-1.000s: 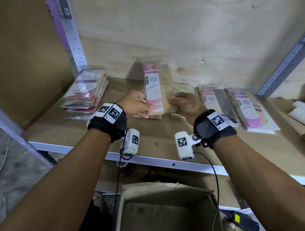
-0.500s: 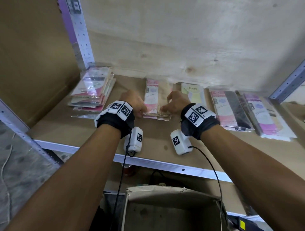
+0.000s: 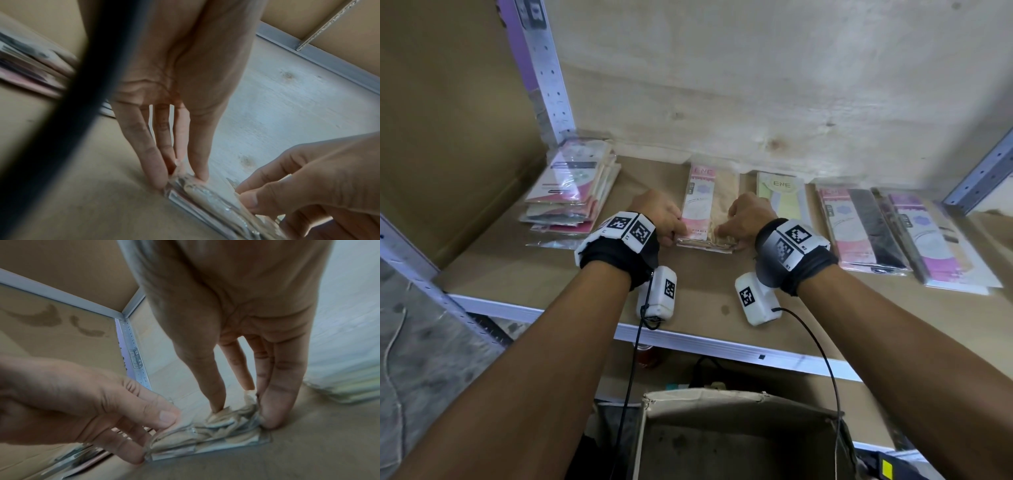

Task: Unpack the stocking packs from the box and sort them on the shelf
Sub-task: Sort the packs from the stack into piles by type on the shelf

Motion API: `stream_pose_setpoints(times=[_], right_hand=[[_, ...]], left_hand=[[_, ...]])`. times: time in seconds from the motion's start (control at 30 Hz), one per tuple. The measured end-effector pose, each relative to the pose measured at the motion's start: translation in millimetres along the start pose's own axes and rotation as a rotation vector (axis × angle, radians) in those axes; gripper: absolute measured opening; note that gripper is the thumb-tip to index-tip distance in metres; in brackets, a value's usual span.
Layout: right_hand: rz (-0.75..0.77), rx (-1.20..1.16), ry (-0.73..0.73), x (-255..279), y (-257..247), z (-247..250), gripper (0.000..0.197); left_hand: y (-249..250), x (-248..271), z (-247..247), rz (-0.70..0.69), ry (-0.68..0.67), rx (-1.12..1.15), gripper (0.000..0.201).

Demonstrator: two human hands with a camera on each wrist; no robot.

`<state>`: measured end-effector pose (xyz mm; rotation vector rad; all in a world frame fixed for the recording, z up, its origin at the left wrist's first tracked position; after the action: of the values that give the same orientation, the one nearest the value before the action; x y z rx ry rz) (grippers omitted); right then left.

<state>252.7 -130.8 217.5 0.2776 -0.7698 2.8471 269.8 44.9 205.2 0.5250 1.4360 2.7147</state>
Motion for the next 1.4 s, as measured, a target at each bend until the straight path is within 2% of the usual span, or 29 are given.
stream_pose_setpoints(times=[0.27,0.43,0.53,0.6,0.67,0.73,0.9,1.03,1.13,1.23,1.3,1.4], right_hand=[[0.020,0.029,-0.007,2.2,-2.1,3.0,0.026],[0.030,0.087,0.025,5.1,-5.0,9.0,0.035],[0.154,0.116,0.148,7.3,-18.1,19.5,0.040],[0.268,0.090,0.206,9.4,-36.0,23.8,0.034],[0.325,-0.019,0.185,10.0,-55.0,22.6,0.023],[0.359,-0.137,0.111,10.2,-77.0,12.8,0.017],[0.393,-0.310,-0.011,5.9,-130.2,-24.8,0.016],[0.353,-0.424,-0.123,-7.9,-161.5,-56.4,0.015],[0.317,-0.463,-0.157,-15.4,-181.3,-74.9,0.020],[0.314,-0.417,-0.125,-23.5,-187.3,-84.6,0.030],[0.300,-0.428,-0.125,-25.6,-181.8,-85.2,0.026],[0.266,-0.532,-0.165,-23.0,-163.9,-78.2,0.023]], left_hand=[[-0.3,0.6,0.5,-0.013,-0.005,-0.018,0.025],[1.5,5.4,8.2,-0.046,0.040,-0.017,0.020],[0.1,8.5,37.7,-0.047,0.200,0.015,0.037],[-4.0,17.0,66.4,-0.065,0.355,-0.054,0.037],[-11.8,28.5,92.2,-0.090,0.492,-0.114,0.034],[-25.4,36.7,115.2,-0.093,0.554,-0.105,0.032],[-64.4,48.5,151.4,0.042,0.508,-0.128,0.020],[-77.0,54.6,162.0,0.144,0.411,-0.186,0.040],[-75.7,54.4,162.0,0.118,0.412,-0.176,0.036],[-75.5,53.3,162.4,0.094,0.445,-0.192,0.027],[-76.4,53.1,163.6,0.099,0.450,-0.218,0.021],[-75.9,54.8,162.0,0.107,0.411,-0.209,0.030]])
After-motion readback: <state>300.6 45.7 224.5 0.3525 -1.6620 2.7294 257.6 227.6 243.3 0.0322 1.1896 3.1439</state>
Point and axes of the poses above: each hand's wrist, its own x-axis away from the middle knuckle, its own z-axis out of the back of the hand, y = z × x, the point moved 3 cm from there along -x, towards the middle knuckle, and after that the axes turned 4 degrees about -y, right-handed, at the moved point
